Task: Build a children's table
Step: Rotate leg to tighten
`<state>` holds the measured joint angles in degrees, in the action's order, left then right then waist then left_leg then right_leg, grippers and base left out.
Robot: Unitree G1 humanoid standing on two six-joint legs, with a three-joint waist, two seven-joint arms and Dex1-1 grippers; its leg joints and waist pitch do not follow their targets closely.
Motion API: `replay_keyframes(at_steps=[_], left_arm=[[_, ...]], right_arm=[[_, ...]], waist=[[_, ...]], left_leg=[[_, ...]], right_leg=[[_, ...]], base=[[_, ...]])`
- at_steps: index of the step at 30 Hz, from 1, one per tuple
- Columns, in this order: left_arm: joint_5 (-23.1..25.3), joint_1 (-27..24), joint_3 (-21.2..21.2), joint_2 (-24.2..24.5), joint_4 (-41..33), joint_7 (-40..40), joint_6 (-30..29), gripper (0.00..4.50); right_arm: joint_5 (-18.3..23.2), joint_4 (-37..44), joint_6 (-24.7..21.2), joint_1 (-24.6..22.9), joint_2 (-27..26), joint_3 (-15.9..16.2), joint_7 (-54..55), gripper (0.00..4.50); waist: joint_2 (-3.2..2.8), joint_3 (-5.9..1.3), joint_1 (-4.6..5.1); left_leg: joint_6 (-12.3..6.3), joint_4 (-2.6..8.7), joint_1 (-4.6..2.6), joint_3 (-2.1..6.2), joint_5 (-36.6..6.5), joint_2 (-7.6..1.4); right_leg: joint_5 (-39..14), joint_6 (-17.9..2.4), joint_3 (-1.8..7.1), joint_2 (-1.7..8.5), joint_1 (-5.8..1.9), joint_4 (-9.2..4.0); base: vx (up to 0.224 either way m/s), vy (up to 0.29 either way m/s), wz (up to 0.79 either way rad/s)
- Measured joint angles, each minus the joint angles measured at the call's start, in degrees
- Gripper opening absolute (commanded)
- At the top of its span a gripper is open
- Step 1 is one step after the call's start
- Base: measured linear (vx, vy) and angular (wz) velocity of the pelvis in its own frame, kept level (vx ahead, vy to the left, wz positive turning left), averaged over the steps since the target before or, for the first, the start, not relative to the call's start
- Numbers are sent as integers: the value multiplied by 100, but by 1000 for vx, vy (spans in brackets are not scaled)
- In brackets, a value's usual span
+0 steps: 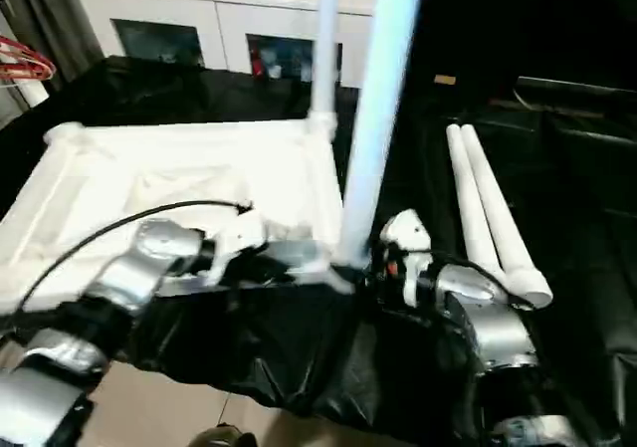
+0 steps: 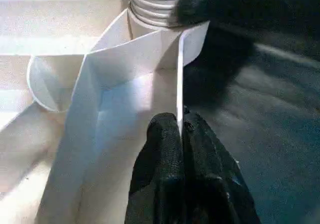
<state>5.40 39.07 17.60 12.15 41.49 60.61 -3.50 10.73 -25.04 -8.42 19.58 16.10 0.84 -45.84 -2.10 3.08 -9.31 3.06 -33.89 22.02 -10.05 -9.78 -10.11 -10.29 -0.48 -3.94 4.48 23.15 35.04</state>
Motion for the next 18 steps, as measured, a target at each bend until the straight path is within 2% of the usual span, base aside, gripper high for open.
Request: replay_keyframes(at_steps=[4, 9, 10, 11, 12, 16, 18], left_arm=[[104, 110, -36, -251, 128, -501, -174, 0], [335, 346, -52, -678, 506, -1396, -209, 0], [357, 372, -30, -694, 565, -1458, -144, 0], [376, 402, -27, -707, 625, -1482, -98, 0], [384, 422, -28, -709, 671, -1485, -59, 0], [405, 440, -27, -717, 729, -1507, 15, 0], [432, 497, -28, -746, 848, -1522, 102, 0]], right_arm=[[-47, -201, 93, 89, -347, -211, 798, 275], [-243, -729, 377, 454, -878, -492, 2154, 275], [-269, -783, 475, 462, -934, -503, 2291, 310], [-319, -825, 590, 461, -986, -504, 2411, 310], [-364, -868, 686, 461, -1034, -509, 2490, 345], [-358, -888, 774, 457, -1102, -539, 2528, 367], [-394, -921, 851, 456, -1100, -536, 2543, 393]], waist=[[3, -3, 25], [3, -5, 73], [4, -5, 72], [3, -5, 71], [2, -6, 74], [-1, -7, 77], [-3, -6, 71]], left_leg=[[0, 1, -2, 1, 0, 0], [0, -1, 1, 0, 0, 3], [0, -1, 0, 1, 0, 3], [0, 0, 1, 1, 0, 3], [0, 2, 1, 1, 0, 3], [0, 3, 2, 1, 0, 4], [0, 3, 4, 1, 0, 4]], right_leg=[[0, 1, -1, 0, -3, 0], [2, 0, 2, 2, -9, -8], [2, 0, 2, 2, -11, -8], [2, 0, 1, 2, -11, -7], [2, 0, 2, 2, -11, -8], [2, 0, 2, 2, -11, -8], [2, 0, 2, 2, -11, -8]], base=[[0, 0, 0], [0, 0, 0], [0, 0, 0], [0, 0, 0], [0, 0, 0], [0, 0, 0], [0, 0, 0]])
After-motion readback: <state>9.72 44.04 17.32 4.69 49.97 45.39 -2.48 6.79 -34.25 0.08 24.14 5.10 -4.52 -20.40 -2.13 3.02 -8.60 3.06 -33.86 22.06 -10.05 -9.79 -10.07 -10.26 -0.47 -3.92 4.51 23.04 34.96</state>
